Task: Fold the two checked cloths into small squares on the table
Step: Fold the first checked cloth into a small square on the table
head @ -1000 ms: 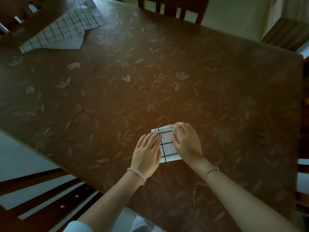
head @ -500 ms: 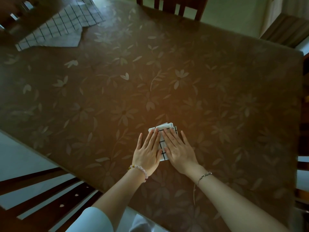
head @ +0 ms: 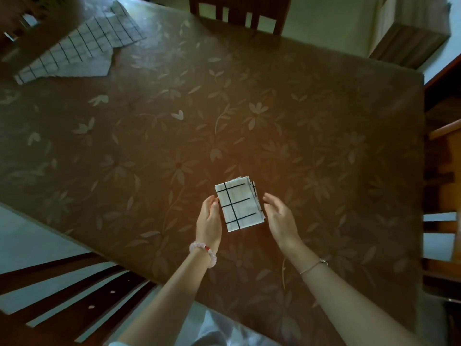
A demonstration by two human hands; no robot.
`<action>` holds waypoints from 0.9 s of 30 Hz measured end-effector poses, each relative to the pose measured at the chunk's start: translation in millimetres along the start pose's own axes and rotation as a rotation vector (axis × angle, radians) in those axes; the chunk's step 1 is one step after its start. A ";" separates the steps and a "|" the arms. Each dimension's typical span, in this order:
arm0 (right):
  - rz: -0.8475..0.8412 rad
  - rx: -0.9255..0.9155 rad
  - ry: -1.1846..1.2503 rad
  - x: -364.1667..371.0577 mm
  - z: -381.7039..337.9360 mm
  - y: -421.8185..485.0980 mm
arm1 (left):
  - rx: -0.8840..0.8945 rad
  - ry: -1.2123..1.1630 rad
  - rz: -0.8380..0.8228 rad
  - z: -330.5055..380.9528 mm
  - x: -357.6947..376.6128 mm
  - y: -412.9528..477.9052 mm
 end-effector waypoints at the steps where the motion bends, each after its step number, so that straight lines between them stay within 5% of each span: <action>1: -0.008 0.001 -0.005 1.6 -1.1 -2.0 | 0.009 -0.007 -0.030 1.7 4.1 -1.6; 27: 0.270 0.189 0.137 -55.2 81.0 -129.9 | 0.024 0.181 -0.521 -30.7 43.9 -99.5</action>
Point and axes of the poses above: each hand's wrist, its own y-axis towards the middle knuckle, its own x-axis out of the palm, z = x × y, the point moved 8 cm from there along y, towards the middle knuckle, and after that the axes turned 5 degrees about y, right-handed, at the moved point
